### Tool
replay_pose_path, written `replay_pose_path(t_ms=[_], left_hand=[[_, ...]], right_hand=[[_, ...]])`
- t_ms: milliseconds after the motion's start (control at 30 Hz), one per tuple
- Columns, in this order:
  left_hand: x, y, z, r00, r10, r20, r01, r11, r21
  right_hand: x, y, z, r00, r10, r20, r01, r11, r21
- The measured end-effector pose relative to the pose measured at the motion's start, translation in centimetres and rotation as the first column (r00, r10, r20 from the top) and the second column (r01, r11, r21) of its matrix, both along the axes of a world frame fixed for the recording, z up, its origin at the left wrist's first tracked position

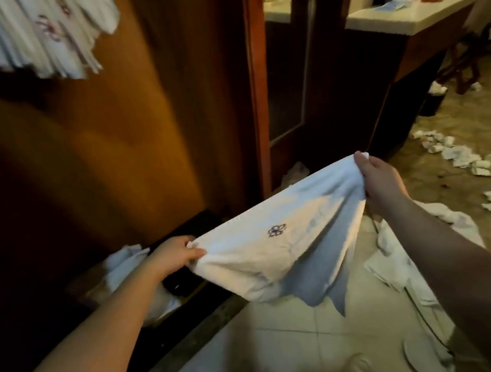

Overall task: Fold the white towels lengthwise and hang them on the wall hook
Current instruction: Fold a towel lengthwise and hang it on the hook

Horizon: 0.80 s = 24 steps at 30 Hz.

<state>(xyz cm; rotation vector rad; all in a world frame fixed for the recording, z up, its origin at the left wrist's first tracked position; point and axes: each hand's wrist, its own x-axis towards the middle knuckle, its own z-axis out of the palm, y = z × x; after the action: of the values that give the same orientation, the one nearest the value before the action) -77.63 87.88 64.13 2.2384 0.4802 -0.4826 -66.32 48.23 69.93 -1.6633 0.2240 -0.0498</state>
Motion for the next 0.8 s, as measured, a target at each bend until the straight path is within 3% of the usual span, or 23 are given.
replay_pose_path(t_ms=[100,167,233,333,433,500,700,800], left_hand=[[-5.3,4.2,0.8,0.984,0.169,0.065,-0.158,0.977,-0.145],[-8.7,6.8,1.3,0.941,0.330,0.074,-0.297,0.912,-0.283],[-11.6,8.8,1.6,0.877,0.476,0.061,-0.392,0.785,-0.480],[-14.3,10.6,2.1,0.782,0.622,0.048,-0.406,0.566,-0.717],[-16.2,10.8,3.7,0.657,0.752,-0.050,-0.427,0.317,-0.847],[-17.5,10.9,4.4,0.591,0.800,-0.105,-0.438,0.209,-0.875],[-20.9,9.0,6.4,0.505,0.853,-0.132,-0.401,0.096,-0.911],[-22.3,7.2,7.5,0.495,0.866,-0.074,-0.363,0.129,-0.923]], right_hand=[[-3.3,3.1,-1.1,0.999,-0.027,-0.027,0.029,0.999,0.045],[-5.2,5.0,-1.4,0.999,-0.022,-0.040,0.025,0.997,0.079],[-7.0,7.0,-1.2,0.998,-0.016,-0.053,0.021,0.996,0.089],[-8.6,9.5,-1.3,0.996,-0.026,-0.085,0.035,0.994,0.106],[-10.5,12.5,-0.6,0.986,0.003,-0.165,0.018,0.992,0.121],[-12.4,14.6,0.0,0.965,0.025,-0.262,0.014,0.989,0.148],[-17.1,19.6,-0.8,0.904,0.205,-0.376,-0.035,0.910,0.413],[-20.8,22.7,0.2,0.893,0.258,-0.368,-0.030,0.851,0.524]])
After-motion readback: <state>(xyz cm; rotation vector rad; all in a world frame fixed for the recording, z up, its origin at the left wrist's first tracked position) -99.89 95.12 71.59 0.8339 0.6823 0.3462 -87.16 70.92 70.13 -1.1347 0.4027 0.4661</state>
